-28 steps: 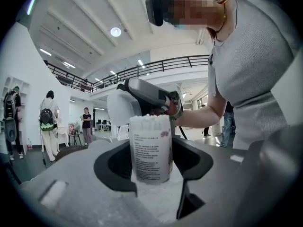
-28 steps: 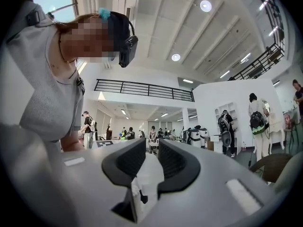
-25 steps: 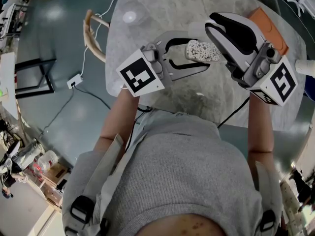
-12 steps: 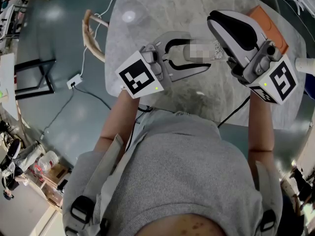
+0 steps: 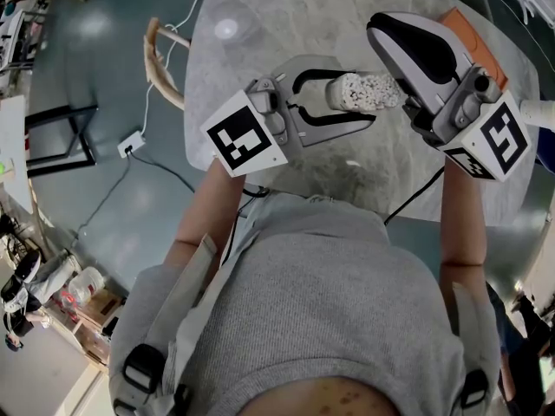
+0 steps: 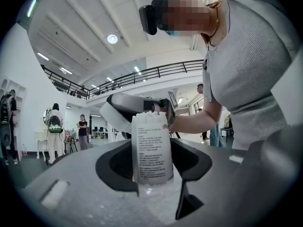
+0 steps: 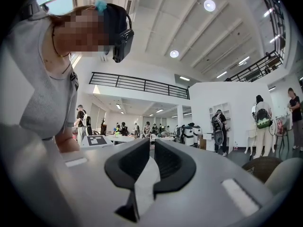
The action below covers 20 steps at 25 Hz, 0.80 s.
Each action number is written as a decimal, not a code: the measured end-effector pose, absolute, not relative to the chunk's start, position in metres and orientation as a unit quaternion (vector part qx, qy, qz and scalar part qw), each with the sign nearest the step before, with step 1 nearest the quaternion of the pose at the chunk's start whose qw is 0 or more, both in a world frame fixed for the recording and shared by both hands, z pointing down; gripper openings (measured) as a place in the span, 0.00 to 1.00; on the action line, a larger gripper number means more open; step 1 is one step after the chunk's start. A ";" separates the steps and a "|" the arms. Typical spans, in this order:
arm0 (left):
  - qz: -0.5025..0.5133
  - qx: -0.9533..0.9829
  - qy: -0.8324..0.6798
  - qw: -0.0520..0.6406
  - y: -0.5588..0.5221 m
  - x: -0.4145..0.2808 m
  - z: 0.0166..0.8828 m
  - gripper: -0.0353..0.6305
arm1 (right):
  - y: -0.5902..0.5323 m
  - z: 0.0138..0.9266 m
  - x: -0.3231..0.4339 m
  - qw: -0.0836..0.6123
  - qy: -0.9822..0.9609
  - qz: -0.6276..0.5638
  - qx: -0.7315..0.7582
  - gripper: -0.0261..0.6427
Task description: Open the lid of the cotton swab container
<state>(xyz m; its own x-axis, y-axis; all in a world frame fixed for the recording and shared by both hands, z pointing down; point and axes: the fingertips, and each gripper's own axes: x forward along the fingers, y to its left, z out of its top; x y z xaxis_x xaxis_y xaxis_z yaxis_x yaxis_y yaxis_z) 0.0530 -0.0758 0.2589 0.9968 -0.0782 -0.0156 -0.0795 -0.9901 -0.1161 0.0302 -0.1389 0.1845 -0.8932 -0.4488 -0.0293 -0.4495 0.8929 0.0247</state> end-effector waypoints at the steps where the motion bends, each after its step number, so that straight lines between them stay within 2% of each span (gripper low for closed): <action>1: 0.006 -0.998 0.038 0.059 -0.075 0.053 0.259 0.38 | -0.139 0.185 0.030 0.010 0.973 0.014 -0.231 0.09; 20: 0.013 -0.998 0.032 0.060 -0.073 0.056 0.261 0.37 | -0.149 0.206 0.022 -0.047 0.974 -0.016 -0.221 0.08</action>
<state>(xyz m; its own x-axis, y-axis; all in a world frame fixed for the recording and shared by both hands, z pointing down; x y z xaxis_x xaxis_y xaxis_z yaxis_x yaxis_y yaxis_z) 0.0559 -0.0729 0.2606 0.9976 -0.0621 -0.0303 -0.0653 -0.9908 -0.1187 0.0221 -0.1489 0.2059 -0.8983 -0.4283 0.0986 -0.4313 0.9022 -0.0102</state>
